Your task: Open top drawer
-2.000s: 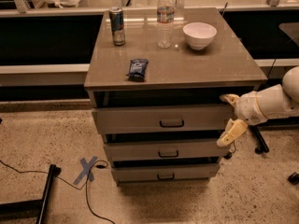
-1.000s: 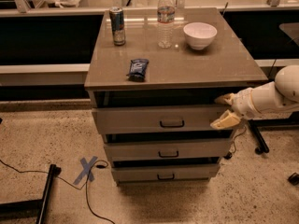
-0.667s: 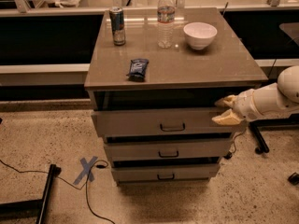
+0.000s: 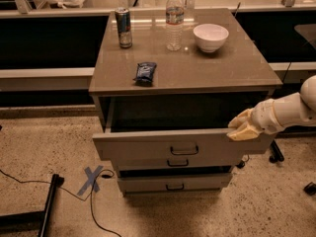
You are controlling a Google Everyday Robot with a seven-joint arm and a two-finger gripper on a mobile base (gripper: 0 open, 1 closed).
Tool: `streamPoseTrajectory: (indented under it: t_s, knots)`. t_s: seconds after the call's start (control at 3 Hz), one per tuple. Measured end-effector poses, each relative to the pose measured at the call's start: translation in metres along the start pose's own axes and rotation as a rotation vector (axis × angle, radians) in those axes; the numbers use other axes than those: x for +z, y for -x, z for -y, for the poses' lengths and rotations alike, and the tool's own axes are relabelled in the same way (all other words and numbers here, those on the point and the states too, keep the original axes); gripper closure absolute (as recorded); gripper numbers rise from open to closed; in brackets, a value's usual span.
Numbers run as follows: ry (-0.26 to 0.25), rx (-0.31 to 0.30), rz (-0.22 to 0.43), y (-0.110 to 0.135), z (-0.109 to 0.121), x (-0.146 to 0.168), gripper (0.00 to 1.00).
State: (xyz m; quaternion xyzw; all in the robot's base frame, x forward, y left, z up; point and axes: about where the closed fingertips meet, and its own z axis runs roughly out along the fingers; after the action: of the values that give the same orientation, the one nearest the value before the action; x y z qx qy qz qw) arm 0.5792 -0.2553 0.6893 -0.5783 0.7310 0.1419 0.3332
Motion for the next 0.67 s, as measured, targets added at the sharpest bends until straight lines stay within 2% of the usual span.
streamPoseTrajectory:
  t_s: [0.33,0.67]
  knots:
    - [0.0,0.0,0.0,0.0,0.0,0.0,0.42]
    - [0.005,0.0,0.001,0.0006,-0.0008,0.0025,0.19]
